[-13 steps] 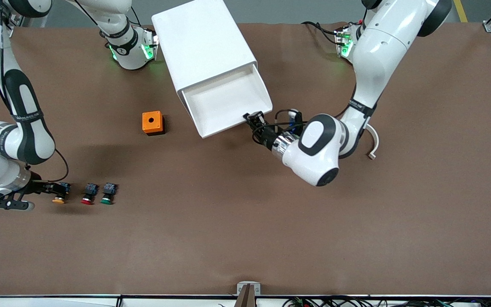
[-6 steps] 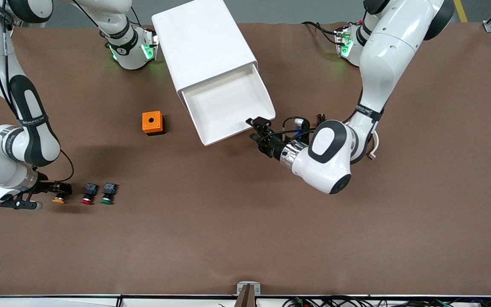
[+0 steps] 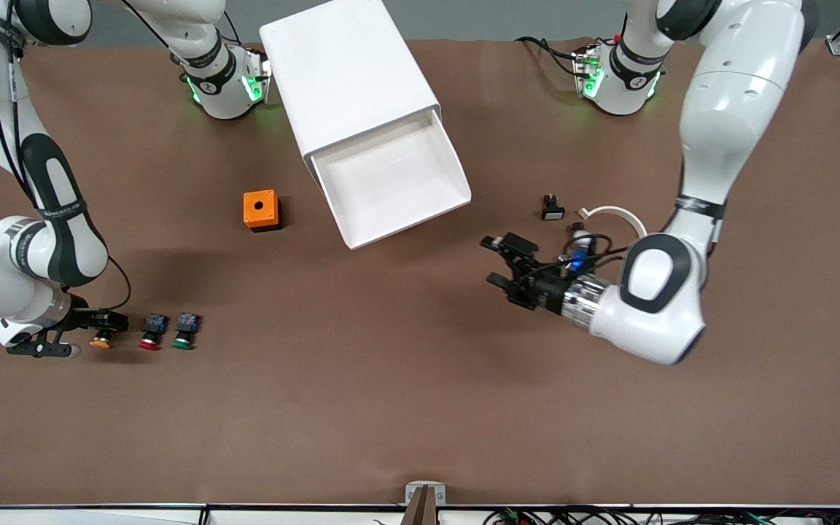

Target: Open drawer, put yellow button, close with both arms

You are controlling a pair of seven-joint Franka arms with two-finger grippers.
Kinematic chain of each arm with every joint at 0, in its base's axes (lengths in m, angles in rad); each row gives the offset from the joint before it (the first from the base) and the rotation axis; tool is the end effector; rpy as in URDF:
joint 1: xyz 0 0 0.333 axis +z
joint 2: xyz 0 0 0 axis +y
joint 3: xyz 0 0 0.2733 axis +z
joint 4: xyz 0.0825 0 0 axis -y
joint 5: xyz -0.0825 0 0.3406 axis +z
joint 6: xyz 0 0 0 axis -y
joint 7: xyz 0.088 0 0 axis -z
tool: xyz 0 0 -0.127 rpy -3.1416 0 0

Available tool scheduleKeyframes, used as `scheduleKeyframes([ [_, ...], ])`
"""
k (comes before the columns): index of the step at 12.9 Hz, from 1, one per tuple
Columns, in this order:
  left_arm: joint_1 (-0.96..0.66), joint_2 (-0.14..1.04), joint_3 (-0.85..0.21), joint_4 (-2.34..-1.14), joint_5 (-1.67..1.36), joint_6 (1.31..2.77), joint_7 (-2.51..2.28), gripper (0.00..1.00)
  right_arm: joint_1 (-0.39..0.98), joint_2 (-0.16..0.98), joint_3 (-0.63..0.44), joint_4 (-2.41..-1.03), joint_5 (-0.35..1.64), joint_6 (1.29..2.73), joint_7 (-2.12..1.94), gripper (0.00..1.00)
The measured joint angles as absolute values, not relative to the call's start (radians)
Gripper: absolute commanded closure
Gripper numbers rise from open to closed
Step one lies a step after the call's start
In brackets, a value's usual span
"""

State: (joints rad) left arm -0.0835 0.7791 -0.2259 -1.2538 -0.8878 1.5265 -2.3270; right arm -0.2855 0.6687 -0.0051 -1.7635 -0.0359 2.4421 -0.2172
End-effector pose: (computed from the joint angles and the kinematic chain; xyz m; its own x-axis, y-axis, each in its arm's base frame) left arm 0.5849 -0.2570 0.3055 -0.7201 0.6405 -0.2669 0.4691 0.1659 -0.8674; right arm 0.5823 -0.1745 0.1655 0.9990 -0.0449 0.0036 -0.0449 -0.9986 0.0280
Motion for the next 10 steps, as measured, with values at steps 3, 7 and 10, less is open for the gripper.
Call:
scheduleKeyframes([
  [3, -0.009, 0.750, -0.227, -1.250, -0.736, 1.505, -2.222, 0.00, -0.286, 0.669, -0.005, -1.763, -0.036, 2.442, -0.226, 1.00],
  [7, -0.011, 0.733, -0.230, -1.250, -0.450, 1.504, -2.026, 0.00, -0.285, 0.663, -0.003, -1.747, -0.036, 2.411, -0.226, 1.00],
  [10, -0.014, 0.711, -0.235, -1.248, -0.350, 1.505, -1.874, 0.00, -0.266, 0.588, 0.011, -1.663, -0.034, 2.196, -0.184, 1.00],
])
